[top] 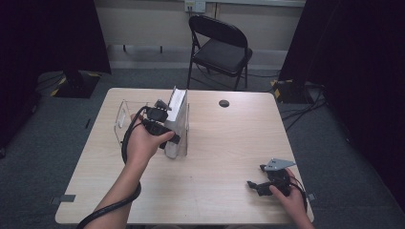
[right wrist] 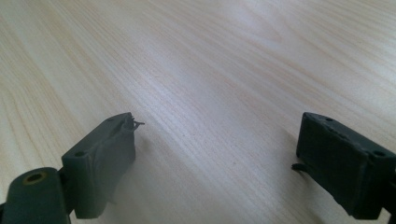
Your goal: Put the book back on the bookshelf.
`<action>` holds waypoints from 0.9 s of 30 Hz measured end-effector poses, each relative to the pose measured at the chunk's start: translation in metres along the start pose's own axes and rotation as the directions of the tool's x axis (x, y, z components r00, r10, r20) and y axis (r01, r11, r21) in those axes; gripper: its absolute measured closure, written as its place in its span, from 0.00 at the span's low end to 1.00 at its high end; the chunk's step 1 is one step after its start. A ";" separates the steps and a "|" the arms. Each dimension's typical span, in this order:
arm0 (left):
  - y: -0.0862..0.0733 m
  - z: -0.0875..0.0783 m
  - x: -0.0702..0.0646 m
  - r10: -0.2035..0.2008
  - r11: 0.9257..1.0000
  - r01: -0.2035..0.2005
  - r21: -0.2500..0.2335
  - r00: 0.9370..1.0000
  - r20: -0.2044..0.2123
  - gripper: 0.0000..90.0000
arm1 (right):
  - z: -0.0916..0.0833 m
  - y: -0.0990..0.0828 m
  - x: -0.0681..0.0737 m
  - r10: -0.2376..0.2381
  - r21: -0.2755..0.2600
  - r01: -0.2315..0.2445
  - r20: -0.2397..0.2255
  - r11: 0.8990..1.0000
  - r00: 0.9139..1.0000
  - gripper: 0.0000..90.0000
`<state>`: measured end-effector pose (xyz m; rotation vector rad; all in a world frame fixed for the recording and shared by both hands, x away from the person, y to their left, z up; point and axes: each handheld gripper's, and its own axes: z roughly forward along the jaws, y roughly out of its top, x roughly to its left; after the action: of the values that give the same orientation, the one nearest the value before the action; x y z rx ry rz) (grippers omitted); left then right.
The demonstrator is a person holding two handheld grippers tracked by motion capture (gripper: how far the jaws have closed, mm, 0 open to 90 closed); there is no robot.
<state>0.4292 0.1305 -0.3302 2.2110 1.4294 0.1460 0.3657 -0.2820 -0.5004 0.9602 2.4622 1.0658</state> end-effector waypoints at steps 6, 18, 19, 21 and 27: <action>-0.007 0.004 -0.001 0.014 1.000 -0.014 -0.004 1.000 0.019 0.32 | 0.000 0.000 0.000 -0.001 0.000 0.001 0.000 1.000 1.000 0.12; -0.017 0.015 -0.007 0.045 0.999 -0.045 0.000 0.998 0.049 0.31 | 0.000 0.000 0.000 -0.001 0.000 0.001 -0.001 1.000 1.000 0.12; -0.017 0.015 -0.007 0.045 0.999 -0.045 0.000 0.998 0.049 0.31 | 0.000 0.000 0.000 0.000 0.000 0.000 0.000 1.000 1.000 0.12; -0.019 0.018 -0.009 0.054 0.999 -0.054 0.005 0.997 0.059 0.30 | 0.000 0.000 0.000 0.000 0.000 0.000 0.000 1.000 1.000 0.12; -0.023 0.024 -0.017 0.092 0.996 -0.092 0.000 0.993 0.072 0.29 | 0.000 0.000 0.000 -0.001 -0.001 0.001 0.000 1.000 1.000 0.12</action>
<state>0.4111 0.1147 -0.3581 2.2623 1.2905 0.0948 0.3657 -0.2821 -0.5004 0.9580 2.4621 1.0664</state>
